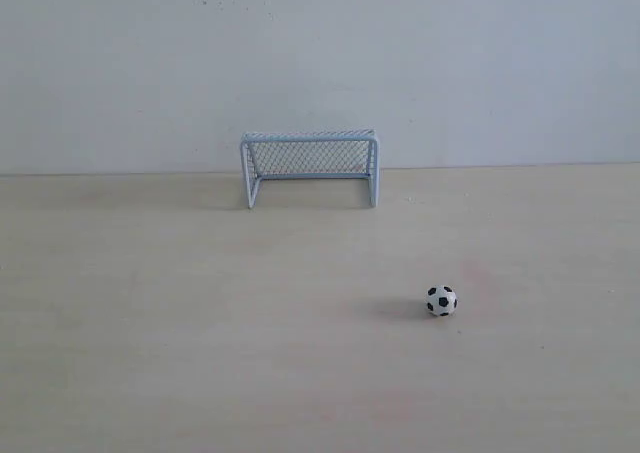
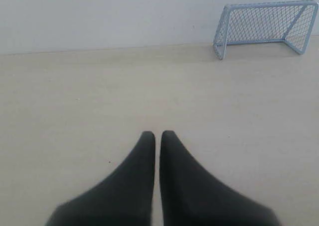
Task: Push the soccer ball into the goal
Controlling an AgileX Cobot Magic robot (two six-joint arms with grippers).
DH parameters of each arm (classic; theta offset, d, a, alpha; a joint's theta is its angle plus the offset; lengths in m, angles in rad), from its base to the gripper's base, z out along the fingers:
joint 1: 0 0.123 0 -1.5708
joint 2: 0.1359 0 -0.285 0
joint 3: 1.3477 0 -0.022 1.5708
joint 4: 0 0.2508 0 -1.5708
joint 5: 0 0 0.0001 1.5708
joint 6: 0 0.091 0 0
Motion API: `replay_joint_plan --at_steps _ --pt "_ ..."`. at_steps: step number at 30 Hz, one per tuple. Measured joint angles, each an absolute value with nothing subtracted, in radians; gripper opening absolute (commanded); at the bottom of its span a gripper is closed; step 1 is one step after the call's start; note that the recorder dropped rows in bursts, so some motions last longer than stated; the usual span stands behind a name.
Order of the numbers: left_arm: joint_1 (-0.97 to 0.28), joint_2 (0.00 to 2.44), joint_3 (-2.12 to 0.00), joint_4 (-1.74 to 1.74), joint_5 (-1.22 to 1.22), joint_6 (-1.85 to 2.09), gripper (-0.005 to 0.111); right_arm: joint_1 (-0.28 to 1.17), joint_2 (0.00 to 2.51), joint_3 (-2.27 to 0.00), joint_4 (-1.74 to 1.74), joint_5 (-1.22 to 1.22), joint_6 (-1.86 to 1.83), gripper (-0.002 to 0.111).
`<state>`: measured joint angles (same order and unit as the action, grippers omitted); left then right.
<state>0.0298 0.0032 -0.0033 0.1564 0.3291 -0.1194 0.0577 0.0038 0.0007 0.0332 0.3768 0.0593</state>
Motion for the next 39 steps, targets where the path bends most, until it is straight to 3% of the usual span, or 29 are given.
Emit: replay_joint_plan --at_steps 16,22,33,39 --pt "0.030 0.003 -0.003 0.156 0.329 -0.119 0.004 0.058 0.004 0.001 0.029 0.352 0.055 0.000" --pt "0.030 0.003 -0.003 0.156 0.329 -0.119 0.004 0.058 0.004 0.001 0.037 -0.162 0.086 0.000" --pt "0.030 0.003 -0.003 0.156 0.329 -0.119 0.004 0.058 0.000 -0.028 0.041 -0.870 0.299 0.000" --pt "0.030 0.003 -0.003 0.156 0.329 -0.119 0.004 0.058 0.072 -0.349 0.029 -0.552 0.258 0.000"
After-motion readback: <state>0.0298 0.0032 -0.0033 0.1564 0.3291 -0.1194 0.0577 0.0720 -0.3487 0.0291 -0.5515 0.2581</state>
